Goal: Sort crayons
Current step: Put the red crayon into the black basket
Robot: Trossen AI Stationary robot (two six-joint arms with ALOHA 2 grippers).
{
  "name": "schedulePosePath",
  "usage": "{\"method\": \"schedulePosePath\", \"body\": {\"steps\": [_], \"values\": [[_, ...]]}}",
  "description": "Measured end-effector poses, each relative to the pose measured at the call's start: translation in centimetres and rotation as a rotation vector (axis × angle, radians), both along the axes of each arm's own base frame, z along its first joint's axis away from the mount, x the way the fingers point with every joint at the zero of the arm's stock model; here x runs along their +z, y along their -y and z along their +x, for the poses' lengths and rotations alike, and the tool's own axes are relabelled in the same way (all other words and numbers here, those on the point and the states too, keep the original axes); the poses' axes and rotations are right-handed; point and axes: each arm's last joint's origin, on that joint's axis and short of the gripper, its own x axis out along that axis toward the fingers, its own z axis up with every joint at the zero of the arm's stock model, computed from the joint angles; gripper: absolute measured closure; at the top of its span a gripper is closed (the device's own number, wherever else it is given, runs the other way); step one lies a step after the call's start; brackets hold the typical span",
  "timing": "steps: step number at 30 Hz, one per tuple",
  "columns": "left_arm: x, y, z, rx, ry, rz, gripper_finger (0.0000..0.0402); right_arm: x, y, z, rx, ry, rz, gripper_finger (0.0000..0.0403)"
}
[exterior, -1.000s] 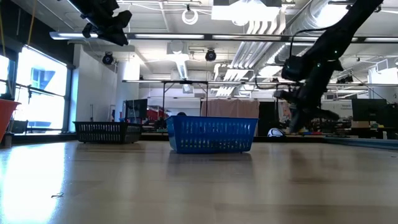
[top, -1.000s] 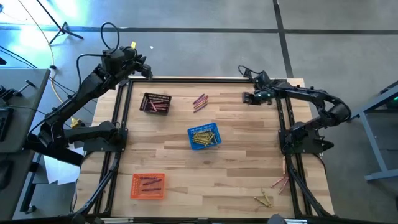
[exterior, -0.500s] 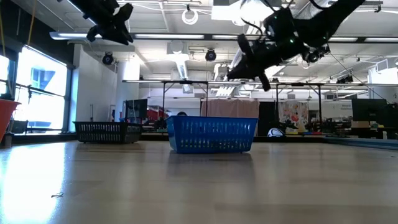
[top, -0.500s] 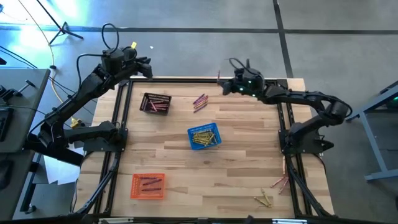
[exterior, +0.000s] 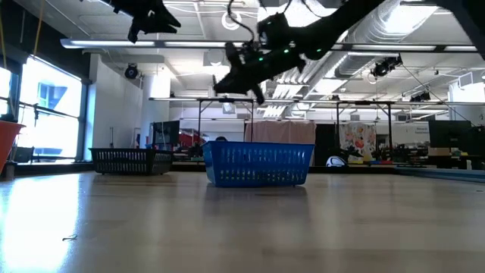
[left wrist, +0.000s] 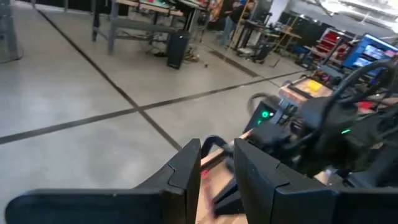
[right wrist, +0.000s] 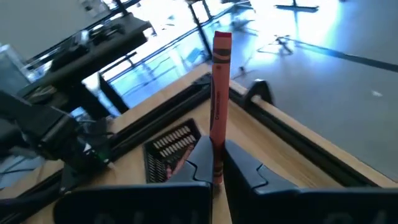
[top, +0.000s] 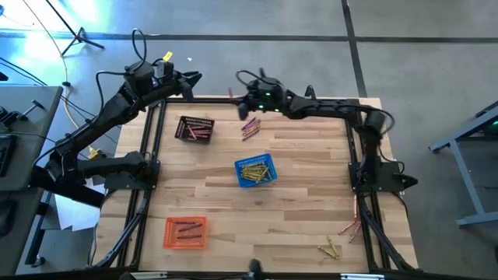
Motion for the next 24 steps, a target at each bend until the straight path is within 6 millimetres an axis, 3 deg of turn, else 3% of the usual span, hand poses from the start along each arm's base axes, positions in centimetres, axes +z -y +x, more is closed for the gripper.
{"method": "schedulePosePath", "body": {"steps": [5,12,17,24], "values": [[0.6,0.1,0.2,-0.011,0.043,0.042,0.0316,-1.2,0.5,4.4,0.143,0.025,-0.009,0.0400],[1.5,0.1,0.2,-0.011,0.111,0.109,0.0316,-3.0,1.0,8.9,0.224,0.049,-0.087,0.0400],[2.1,0.1,0.2,-0.011,0.158,0.156,0.0316,-4.8,0.9,11.4,0.302,0.057,-0.138,0.0400],[2.2,0.1,0.2,-0.012,0.130,0.202,0.0316,-7.5,-1.1,13.4,0.410,0.034,-0.189,0.0400]]}}
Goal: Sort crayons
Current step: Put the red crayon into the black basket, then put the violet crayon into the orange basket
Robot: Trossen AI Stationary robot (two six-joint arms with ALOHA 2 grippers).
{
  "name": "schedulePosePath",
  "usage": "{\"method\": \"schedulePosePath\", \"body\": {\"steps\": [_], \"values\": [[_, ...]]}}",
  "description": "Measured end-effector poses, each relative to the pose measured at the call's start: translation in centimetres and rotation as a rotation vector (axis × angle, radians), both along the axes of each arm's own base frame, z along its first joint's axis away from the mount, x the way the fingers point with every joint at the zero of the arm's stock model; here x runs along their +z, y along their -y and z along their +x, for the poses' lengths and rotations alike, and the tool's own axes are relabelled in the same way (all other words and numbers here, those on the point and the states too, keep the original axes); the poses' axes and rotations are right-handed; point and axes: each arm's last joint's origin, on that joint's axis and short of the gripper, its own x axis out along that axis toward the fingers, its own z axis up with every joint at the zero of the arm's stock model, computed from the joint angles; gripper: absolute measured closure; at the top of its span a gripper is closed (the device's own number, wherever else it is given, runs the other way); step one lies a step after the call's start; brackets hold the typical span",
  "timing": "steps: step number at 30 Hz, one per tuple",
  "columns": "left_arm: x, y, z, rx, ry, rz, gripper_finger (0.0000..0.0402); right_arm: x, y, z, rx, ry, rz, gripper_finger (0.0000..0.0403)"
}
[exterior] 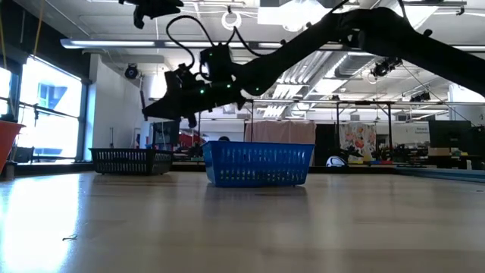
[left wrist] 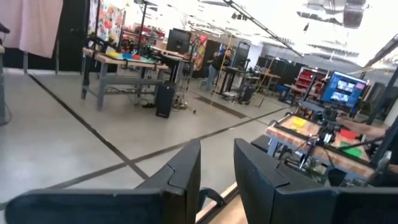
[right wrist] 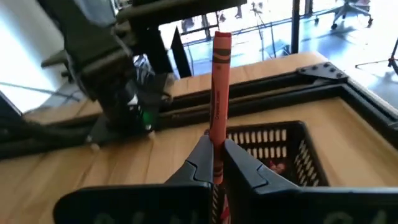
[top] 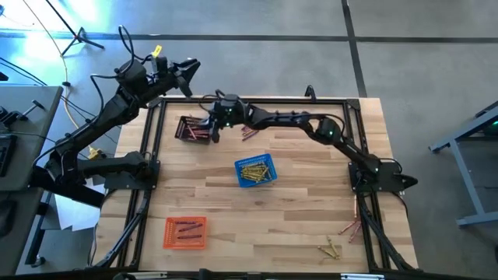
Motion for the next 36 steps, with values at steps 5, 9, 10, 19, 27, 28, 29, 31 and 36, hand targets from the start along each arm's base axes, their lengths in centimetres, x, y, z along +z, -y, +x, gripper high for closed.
{"method": "schedulePosePath", "body": {"steps": [5,9,10,19,27,28,29,31,36], "values": [[0.0,0.0,0.0,0.003,-0.012,0.015,0.0316,-1.0,-0.8,0.3,0.023,-0.034,-0.039,0.0385],[0.0,0.0,0.0,0.003,-0.012,0.015,0.0316,-1.1,-0.8,0.3,0.028,-0.035,-0.061,0.0333],[0.0,0.0,0.0,0.003,-0.012,0.014,0.0316,-1.1,-0.8,0.3,0.026,-0.035,-0.065,0.0318],[-0.1,0.0,0.0,-0.001,0.003,-0.018,0.0316,1.9,1.5,-1.4,-0.159,-0.112,-0.083,0.0259],[-0.3,0.0,0.0,-0.002,-0.003,-0.041,0.0316,6.7,4.7,-9.1,-0.208,-0.557,0.089,0.0265],[-0.3,0.0,0.0,-0.002,-0.003,-0.041,0.0316,6.5,5.0,-10.0,-0.194,-0.618,0.118,0.0265],[-0.3,0.0,0.0,-0.002,-0.004,-0.040,0.0316,6.3,5.3,-10.9,-0.176,-0.673,0.134,0.0265],[-0.3,0.0,0.0,-0.001,-0.005,-0.038,0.0316,5.6,5.4,-12.2,-0.125,-0.791,0.146,0.0265],[-0.3,0.0,0.0,0.000,-0.010,-0.032,0.0316,4.2,3.9,-13.1,0.140,-0.964,-0.081,0.0265]]}}
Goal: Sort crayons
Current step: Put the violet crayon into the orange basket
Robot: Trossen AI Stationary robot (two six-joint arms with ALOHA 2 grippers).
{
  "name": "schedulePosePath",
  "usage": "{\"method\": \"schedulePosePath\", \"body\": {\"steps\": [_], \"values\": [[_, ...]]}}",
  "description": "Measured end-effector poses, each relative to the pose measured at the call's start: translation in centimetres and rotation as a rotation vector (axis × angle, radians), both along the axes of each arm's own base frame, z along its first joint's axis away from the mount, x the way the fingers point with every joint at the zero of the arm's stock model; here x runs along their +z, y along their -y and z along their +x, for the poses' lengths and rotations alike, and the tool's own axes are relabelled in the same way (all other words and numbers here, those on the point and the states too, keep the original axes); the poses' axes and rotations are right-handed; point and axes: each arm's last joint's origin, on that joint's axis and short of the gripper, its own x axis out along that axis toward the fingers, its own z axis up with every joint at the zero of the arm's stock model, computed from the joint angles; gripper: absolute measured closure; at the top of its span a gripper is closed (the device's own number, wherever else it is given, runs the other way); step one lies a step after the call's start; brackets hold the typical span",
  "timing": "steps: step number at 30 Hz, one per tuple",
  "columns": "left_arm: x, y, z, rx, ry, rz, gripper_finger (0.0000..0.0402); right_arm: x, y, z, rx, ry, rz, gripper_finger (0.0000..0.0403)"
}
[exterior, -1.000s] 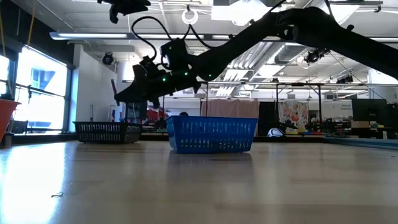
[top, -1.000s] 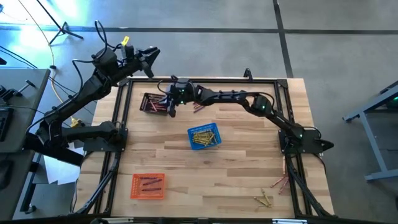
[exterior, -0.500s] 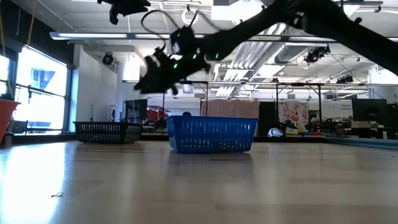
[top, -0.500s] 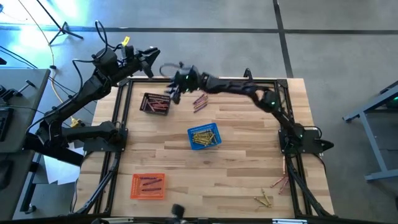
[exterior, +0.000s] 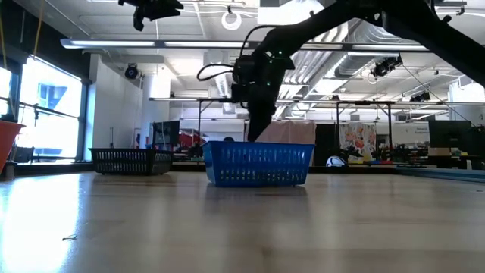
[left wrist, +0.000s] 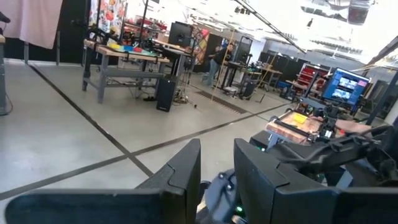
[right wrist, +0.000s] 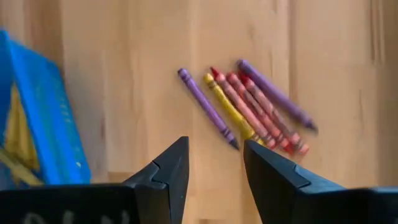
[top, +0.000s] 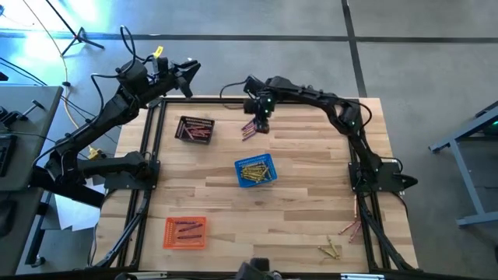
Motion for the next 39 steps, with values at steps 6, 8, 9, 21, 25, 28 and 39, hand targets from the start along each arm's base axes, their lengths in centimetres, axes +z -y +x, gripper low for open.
{"method": "schedulePosePath", "body": {"steps": [6,8,9,21,25,28,39], "values": [[0.0,0.0,0.0,-0.001,-0.002,-0.003,0.0316,0.2,-1.5,1.4,0.307,0.073,-0.166,0.0265],[-0.1,0.1,0.1,-0.003,-0.004,-0.011,0.0316,-0.1,-1.9,2.1,0.367,0.099,-0.198,0.0265],[-0.1,0.1,0.1,-0.003,-0.002,-0.019,0.0316,-0.3,-2.0,2.3,0.384,0.104,-0.203,0.0265],[-0.9,0.4,0.4,-0.023,-0.042,-0.086,0.0316,-2.8,-3.6,3.9,0.491,0.086,-0.232,0.0265],[-0.9,0.4,0.4,-0.025,-0.042,-0.087,0.0316,-4.1,-3.5,4.0,0.493,0.052,-0.216,0.0265],[-0.9,0.4,0.4,-0.026,-0.042,-0.087,0.0316,-4.7,-3.4,4.1,0.488,0.023,-0.238,0.0265],[-0.9,0.6,0.5,-0.034,-0.043,-0.087,0.0316,-4.7,-3.5,3.9,0.451,-0.026,-0.248,0.0265]]}}
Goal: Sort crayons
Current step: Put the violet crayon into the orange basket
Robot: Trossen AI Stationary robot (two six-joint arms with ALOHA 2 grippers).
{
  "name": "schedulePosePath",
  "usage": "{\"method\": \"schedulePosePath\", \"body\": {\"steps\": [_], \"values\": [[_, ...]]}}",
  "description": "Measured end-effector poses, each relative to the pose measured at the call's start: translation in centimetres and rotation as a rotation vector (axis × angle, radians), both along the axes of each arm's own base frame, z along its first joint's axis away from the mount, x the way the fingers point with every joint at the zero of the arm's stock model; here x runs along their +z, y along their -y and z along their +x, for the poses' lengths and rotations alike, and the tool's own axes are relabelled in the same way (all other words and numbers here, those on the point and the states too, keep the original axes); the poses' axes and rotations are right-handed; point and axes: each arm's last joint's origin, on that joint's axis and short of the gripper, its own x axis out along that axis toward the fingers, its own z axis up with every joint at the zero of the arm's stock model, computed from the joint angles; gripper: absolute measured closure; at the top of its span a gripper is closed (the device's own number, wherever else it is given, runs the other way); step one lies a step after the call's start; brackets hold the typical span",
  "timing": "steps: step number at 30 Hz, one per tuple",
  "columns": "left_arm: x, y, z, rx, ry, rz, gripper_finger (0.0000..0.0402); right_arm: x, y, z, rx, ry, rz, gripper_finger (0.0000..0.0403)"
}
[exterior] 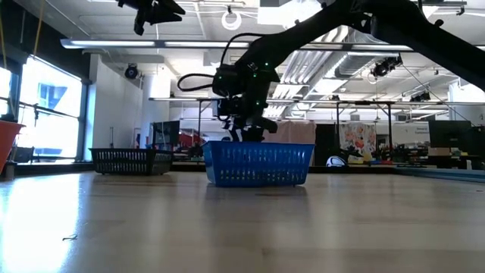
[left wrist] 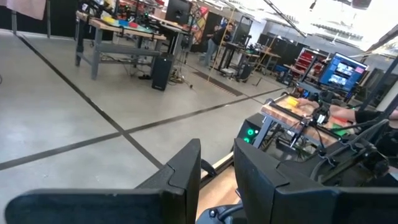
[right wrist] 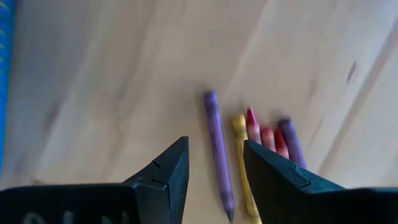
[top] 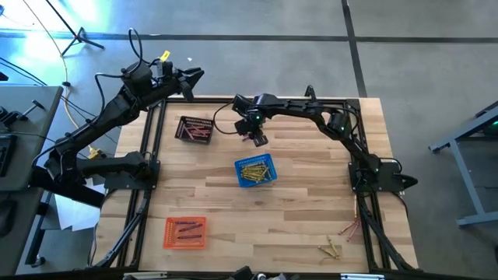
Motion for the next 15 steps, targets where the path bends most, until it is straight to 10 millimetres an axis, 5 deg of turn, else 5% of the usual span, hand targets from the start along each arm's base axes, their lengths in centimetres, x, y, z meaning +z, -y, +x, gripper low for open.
{"method": "schedulePosePath", "body": {"steps": [15], "values": [[0.0,0.0,0.0,0.000,0.000,0.000,0.0316,-0.2,2.0,-1.6,0.010,-0.092,-0.047,0.0265]]}}
